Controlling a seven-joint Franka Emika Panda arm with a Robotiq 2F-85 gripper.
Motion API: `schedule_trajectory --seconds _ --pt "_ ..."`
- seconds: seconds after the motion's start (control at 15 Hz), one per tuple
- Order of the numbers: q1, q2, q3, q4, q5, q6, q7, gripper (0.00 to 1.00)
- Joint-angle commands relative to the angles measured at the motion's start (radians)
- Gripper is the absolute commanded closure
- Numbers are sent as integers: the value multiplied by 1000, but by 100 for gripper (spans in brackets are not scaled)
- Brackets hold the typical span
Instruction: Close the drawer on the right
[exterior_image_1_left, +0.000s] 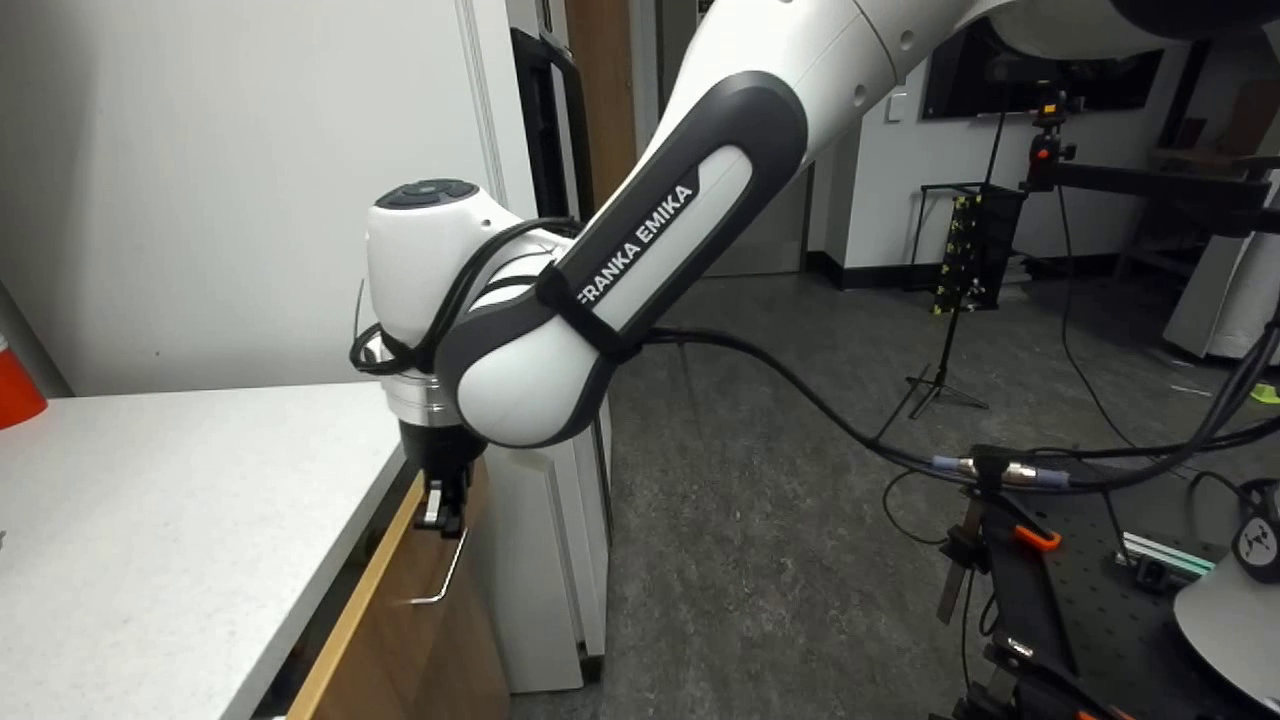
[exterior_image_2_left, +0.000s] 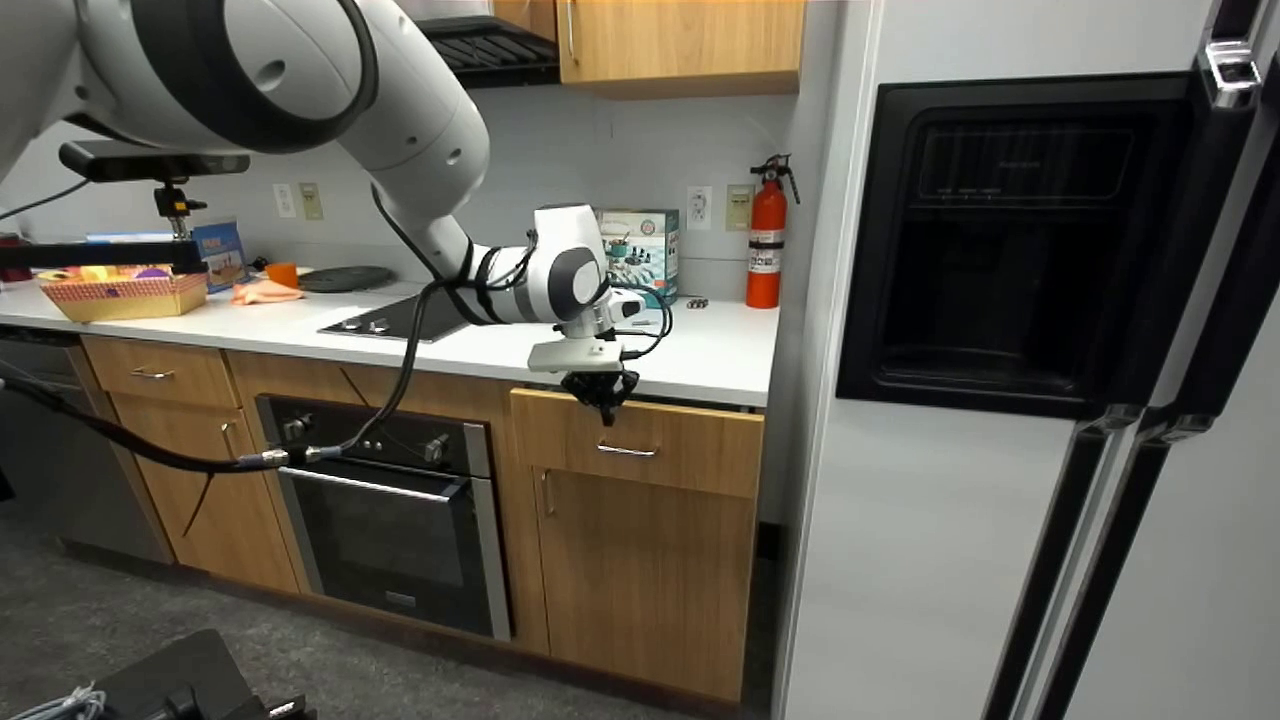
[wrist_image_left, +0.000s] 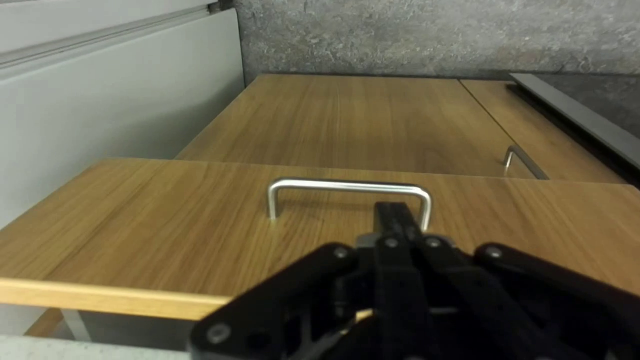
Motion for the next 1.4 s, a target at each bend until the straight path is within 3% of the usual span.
schedule_trajectory --seconds 0.0,0.4,0.8,1.33 --pt "15 -26 -35 -89 -27 167 48 100" --pt "52 -16 -99 -149 -42 368 96 100" --pt "152 3 -230 -175 -38 540 163 100" --pt "253 15 -346 -193 -17 587 194 100"
